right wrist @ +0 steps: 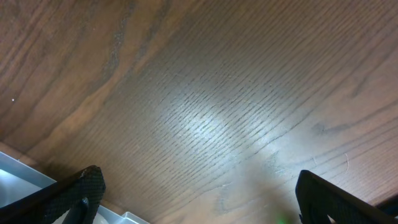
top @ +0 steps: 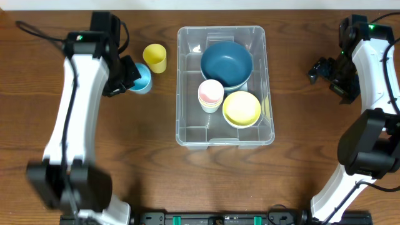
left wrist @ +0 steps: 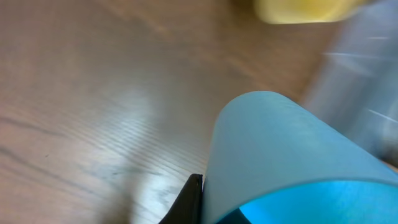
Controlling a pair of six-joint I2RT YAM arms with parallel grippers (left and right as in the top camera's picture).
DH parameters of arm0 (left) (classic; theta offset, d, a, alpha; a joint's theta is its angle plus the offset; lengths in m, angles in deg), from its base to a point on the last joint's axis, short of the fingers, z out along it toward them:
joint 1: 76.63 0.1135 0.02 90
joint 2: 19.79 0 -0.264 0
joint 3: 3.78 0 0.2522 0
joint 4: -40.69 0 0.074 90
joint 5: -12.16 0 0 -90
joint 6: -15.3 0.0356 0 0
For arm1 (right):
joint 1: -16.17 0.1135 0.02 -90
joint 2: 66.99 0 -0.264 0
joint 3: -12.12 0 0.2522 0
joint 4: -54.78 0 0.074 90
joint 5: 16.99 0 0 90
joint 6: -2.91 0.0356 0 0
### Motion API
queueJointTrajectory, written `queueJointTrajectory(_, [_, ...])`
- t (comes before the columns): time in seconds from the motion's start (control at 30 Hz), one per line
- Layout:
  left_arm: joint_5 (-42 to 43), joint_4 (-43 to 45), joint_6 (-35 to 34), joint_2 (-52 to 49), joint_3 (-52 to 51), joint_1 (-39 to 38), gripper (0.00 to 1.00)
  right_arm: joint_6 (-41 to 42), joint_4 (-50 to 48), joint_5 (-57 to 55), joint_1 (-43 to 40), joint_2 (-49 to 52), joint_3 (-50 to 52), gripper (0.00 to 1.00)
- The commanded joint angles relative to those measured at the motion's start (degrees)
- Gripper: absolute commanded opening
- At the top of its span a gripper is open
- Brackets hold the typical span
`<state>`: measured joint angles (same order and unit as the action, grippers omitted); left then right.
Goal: Pack container
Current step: 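Grasp the light blue cup and lift it toward the bin, then lower the light blue cup into the bin front and release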
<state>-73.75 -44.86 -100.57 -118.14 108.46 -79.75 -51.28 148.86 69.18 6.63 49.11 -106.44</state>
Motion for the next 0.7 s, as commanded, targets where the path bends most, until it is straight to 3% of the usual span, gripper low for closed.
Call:
queueJointTrajectory(0.0, [3.02,-0.15,0.72,5.77,1.07,-5.07,0.06,1.01,0.04,-0.22,0.22,-0.92,0.07,0.99])
queueJointTrajectory(0.33, [2.93,5.84,-1.95,6.08,0.24,-21.31,0.06,1.01,0.04,-0.22,0.13,-0.92,0.07,0.99])
queueJointTrajectory(0.67, [2.95,9.77,-1.86,-1.68,0.22,-25.66,0.06,1.01,0.04,-0.22,0.17,-0.92,0.07,0.99])
